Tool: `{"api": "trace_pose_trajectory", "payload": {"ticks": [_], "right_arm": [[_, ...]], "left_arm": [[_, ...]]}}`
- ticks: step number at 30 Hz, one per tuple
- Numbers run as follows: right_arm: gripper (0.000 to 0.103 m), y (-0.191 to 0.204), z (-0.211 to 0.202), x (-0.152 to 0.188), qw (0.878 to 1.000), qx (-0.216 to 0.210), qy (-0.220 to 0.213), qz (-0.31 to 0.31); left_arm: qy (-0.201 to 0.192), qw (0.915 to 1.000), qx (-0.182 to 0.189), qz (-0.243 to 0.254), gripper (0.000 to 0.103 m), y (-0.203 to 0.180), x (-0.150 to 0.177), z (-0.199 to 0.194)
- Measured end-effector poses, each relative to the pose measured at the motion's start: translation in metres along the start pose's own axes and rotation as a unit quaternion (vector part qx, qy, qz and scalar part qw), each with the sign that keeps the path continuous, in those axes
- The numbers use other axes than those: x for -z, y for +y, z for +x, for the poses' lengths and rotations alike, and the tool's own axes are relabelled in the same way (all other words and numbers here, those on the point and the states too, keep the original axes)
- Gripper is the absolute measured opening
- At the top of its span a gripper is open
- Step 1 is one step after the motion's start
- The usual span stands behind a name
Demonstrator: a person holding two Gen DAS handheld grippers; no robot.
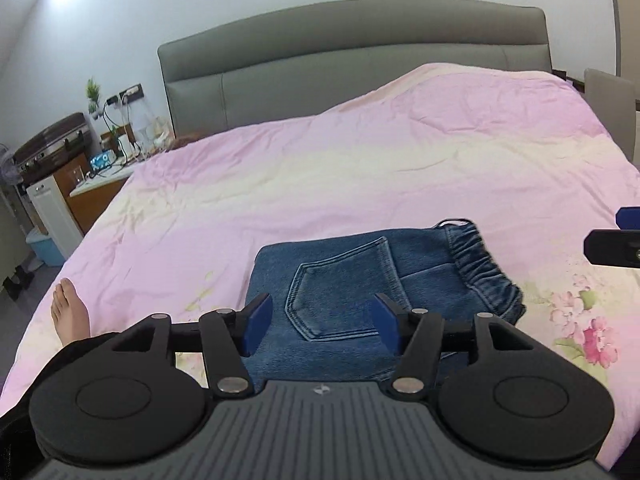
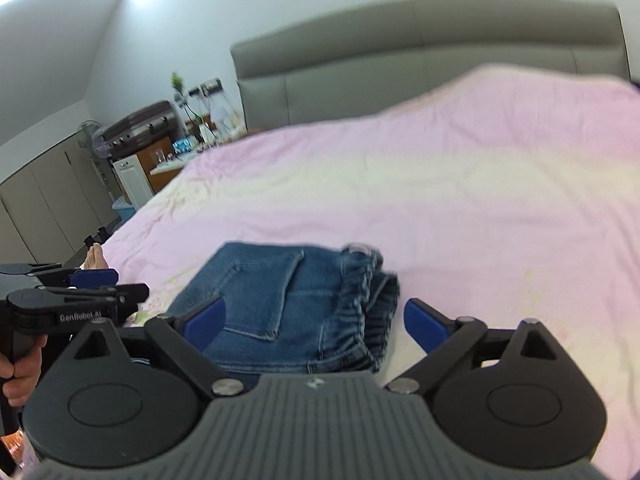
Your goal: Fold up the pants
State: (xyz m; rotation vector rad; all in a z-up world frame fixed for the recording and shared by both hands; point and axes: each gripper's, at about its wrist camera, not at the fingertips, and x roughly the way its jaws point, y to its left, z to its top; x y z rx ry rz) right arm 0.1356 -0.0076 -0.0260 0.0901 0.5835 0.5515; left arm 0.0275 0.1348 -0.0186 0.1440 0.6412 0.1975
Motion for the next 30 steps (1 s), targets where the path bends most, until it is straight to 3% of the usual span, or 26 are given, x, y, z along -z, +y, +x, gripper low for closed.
{"api": "trace_pose_trajectory", "payload": {"ticks": [7, 12, 17, 23, 30], "right_arm": [[0.098, 0.031, -0.054, 0.017, 0.996, 0.031, -0.053, -0.067], [0.098, 0.031, -0.075, 0.035, 0.997, 0.019, -0.054, -0.054], [0.098, 0.033, -0.087, 0.056, 0.995, 0.039, -0.072, -0.059], [0.098, 0.034, -0.092, 0.071, 0.992, 0.052, -0.085, -0.072], [0.098, 0.031, -0.077, 0.083, 0.994, 0.061, -0.042, -0.076]], "left_arm": [[-0.062, 0.9978, -0.021, -0.004, 0.080, -0.028, 0.012, -0.048], [-0.075, 0.9965, -0.038, 0.000, 0.085, -0.042, 0.032, -0.066], [-0.092, 0.9951, -0.037, -0.004, 0.088, -0.052, 0.049, -0.080], [-0.076, 0.9959, -0.042, -0.023, 0.091, -0.053, 0.059, -0.074], [-0.033, 0.9980, -0.037, -0.038, 0.091, -0.056, 0.070, -0.058]]}}
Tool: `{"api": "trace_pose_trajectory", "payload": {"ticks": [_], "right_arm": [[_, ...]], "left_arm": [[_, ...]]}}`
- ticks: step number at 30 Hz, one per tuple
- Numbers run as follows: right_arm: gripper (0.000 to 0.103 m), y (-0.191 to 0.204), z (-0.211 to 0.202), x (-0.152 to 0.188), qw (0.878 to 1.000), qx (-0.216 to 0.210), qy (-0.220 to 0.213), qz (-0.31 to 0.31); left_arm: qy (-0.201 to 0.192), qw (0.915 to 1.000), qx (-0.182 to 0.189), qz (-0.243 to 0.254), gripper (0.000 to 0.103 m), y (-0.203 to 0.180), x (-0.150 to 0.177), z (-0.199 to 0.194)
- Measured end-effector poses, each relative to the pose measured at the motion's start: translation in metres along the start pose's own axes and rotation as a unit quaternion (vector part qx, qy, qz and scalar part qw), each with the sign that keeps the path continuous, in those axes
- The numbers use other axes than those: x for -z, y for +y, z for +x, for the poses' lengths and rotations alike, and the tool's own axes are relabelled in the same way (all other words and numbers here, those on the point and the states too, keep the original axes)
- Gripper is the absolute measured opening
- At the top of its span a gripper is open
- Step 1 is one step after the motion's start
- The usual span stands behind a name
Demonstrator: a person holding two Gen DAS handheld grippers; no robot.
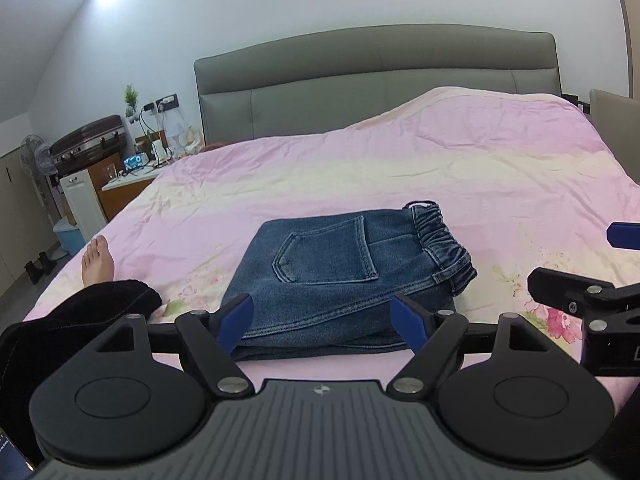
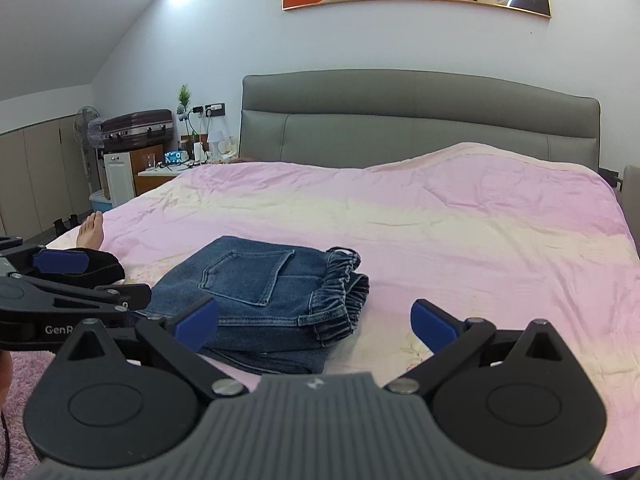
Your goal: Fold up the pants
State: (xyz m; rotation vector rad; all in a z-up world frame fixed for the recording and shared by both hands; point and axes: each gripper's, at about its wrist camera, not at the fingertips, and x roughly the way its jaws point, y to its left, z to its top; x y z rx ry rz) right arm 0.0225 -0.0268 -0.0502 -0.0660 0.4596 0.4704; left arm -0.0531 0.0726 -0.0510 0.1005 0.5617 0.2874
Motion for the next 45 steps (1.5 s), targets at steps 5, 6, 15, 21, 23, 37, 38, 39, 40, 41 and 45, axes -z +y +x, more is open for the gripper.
{"api": "trace_pose_trajectory", "payload": {"ticks": [5, 6, 15, 21, 23, 37, 38, 39, 40, 41, 45], "right_arm": [[0.098, 0.000, 0.015, 0.010, 0.999, 0.019, 0.047, 0.002], [0.098, -0.001, 0.016, 0.011, 0.999, 0.019, 0.051, 0.006], [0.098, -0.008, 0.013, 0.012, 0.998, 0.010, 0.053, 0.019], [0.098, -0.010, 0.012, 0.011, 0.998, 0.004, 0.055, 0.026], [0.098, -0.012, 0.011, 0.010, 0.998, -0.003, 0.057, 0.032], [0.098, -0.011, 0.009, 0.010, 0.998, -0.016, 0.057, 0.032], [0.098, -0.011, 0.010, 0.011, 0.998, -0.017, 0.058, 0.032], [0.098, -0.011, 0.009, 0.011, 0.998, -0.017, 0.058, 0.032], [0.098, -0.011, 0.009, 0.011, 0.998, -0.018, 0.058, 0.032], [0.098, -0.011, 0.009, 0.011, 0.998, -0.019, 0.057, 0.032], [0.098, -0.011, 0.007, 0.011, 0.998, -0.020, 0.057, 0.032]], "left_arm": [[0.033, 0.9993, 0.015, -0.012, 0.091, -0.005, 0.009, 0.006], [0.035, 0.9992, 0.015, -0.012, 0.091, -0.005, 0.009, 0.006], [0.032, 0.9994, 0.012, -0.001, 0.092, -0.009, 0.008, 0.003], [0.034, 0.9994, 0.009, 0.001, 0.092, -0.011, 0.006, 0.003], [0.034, 0.9994, 0.008, 0.001, 0.092, -0.010, 0.005, 0.002], [0.035, 0.9993, 0.009, 0.004, 0.092, -0.009, 0.004, 0.001], [0.034, 0.9994, 0.009, 0.005, 0.092, -0.009, 0.003, 0.001], [0.034, 0.9993, 0.010, 0.005, 0.092, -0.009, 0.003, 0.001], [0.034, 0.9993, 0.010, 0.005, 0.092, -0.009, 0.003, 0.000], [0.034, 0.9994, 0.009, 0.006, 0.092, -0.009, 0.003, 0.000], [0.033, 0.9994, 0.010, 0.011, 0.092, -0.011, 0.002, 0.000]]}}
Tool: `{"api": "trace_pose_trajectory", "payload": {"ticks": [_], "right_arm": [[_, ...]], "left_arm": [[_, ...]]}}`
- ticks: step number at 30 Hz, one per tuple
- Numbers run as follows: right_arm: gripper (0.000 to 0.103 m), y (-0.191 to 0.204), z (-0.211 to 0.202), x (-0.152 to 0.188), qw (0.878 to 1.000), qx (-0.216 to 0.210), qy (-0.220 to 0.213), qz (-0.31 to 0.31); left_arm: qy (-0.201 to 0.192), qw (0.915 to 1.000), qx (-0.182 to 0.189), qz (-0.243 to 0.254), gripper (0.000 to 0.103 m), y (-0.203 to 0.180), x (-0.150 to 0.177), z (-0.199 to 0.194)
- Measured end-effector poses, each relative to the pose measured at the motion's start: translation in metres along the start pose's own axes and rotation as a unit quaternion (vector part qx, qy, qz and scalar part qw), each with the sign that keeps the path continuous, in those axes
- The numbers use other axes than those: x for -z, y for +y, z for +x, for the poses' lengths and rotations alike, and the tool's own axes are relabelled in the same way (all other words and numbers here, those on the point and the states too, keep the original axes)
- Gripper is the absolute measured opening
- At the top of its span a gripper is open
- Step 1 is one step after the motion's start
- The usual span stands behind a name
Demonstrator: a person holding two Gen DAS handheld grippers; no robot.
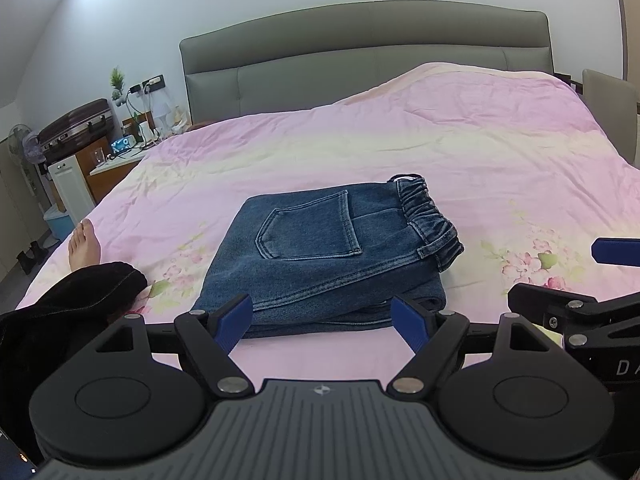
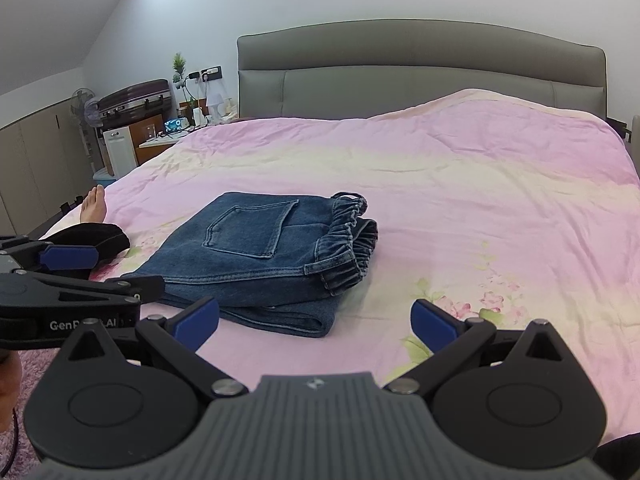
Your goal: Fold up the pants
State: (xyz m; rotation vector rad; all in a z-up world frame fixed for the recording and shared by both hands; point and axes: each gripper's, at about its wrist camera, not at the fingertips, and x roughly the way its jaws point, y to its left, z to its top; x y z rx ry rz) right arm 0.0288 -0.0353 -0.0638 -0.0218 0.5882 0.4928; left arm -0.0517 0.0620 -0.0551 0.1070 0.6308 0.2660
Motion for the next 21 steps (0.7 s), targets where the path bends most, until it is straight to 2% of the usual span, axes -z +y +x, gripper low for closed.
{"api": "trace_pose_trajectory", "payload": {"ticks": [21], "right_arm": [[0.098, -0.0014, -0.0040, 0.0002, 1.000, -0.001, -0.005, 0.003]], "left_arm": [[-0.002, 1.0000, -0.001, 0.001, 0.092, -0.0012, 0.0002, -0.0013]]}}
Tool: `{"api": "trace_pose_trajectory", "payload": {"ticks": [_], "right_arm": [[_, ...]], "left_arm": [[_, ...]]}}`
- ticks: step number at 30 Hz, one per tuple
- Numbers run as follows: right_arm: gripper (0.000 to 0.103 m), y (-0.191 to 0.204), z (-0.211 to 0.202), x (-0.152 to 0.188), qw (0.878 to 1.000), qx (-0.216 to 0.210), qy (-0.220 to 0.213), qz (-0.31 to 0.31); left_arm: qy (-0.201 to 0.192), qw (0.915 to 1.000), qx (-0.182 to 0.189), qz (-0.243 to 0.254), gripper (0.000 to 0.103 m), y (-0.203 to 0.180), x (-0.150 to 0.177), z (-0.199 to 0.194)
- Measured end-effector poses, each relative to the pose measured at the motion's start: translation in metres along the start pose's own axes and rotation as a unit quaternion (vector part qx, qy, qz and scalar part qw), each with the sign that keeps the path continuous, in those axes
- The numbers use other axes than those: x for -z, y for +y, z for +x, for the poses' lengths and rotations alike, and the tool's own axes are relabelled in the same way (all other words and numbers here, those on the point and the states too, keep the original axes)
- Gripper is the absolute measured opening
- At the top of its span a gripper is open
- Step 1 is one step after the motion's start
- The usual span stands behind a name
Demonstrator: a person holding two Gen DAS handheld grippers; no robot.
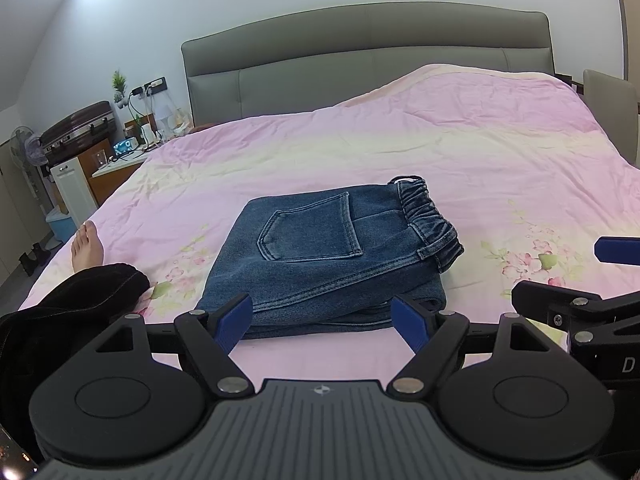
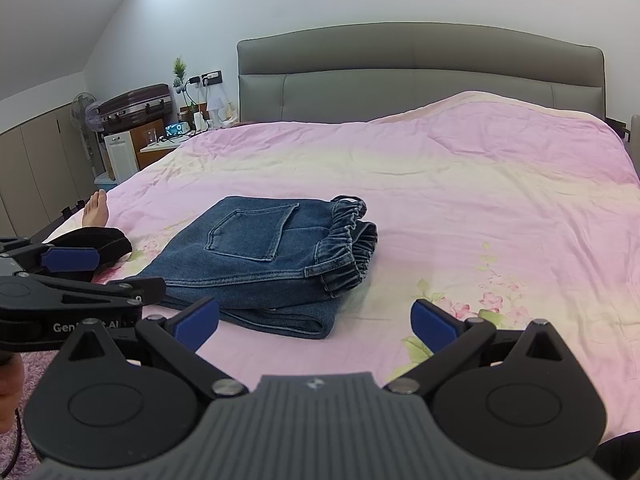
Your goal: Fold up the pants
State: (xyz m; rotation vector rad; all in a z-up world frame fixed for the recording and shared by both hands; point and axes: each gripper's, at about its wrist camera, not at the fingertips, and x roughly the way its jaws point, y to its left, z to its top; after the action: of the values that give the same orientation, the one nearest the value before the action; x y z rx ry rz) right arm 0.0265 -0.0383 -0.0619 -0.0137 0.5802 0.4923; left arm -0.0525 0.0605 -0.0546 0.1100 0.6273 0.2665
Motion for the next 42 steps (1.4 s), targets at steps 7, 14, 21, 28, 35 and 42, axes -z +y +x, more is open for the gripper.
{"api": "trace_pose_trajectory", "payload": {"ticks": [7, 14, 21, 28, 35, 42], "right_arm": [[0.098, -0.0002, -0.0002, 0.0003, 1.000, 0.000, 0.000, 0.000], [0.098, -0.0002, -0.0008, 0.0000, 1.000, 0.000, 0.000, 0.001], [0.098, -0.0007, -0.0012, 0.0001, 1.000, 0.001, 0.000, 0.002], [0.098, -0.0003, -0.0015, 0.0006, 1.000, 0.001, 0.002, 0.001], [0.098, 0.0000, -0.0006, 0.0015, 1.000, 0.003, 0.002, 0.001], [0.098, -0.0002, -0.0004, 0.0015, 1.000, 0.003, 0.003, 0.002]], "left_arm": [[0.000, 1.0000, -0.001, 0.000, 0.092, 0.0004, -0.0001, -0.0014], [0.002, 1.0000, -0.001, 0.000, 0.092, 0.0009, -0.0003, -0.0022], [0.002, 1.0000, -0.002, 0.000, 0.092, 0.0007, -0.0004, -0.0023], [0.002, 1.0000, -0.001, -0.003, 0.092, 0.0007, -0.0002, -0.0021], [0.000, 1.0000, -0.001, -0.005, 0.092, 0.0022, 0.0004, -0.0018], [0.003, 1.0000, 0.002, -0.007, 0.093, 0.0028, 0.0005, -0.0003]]}}
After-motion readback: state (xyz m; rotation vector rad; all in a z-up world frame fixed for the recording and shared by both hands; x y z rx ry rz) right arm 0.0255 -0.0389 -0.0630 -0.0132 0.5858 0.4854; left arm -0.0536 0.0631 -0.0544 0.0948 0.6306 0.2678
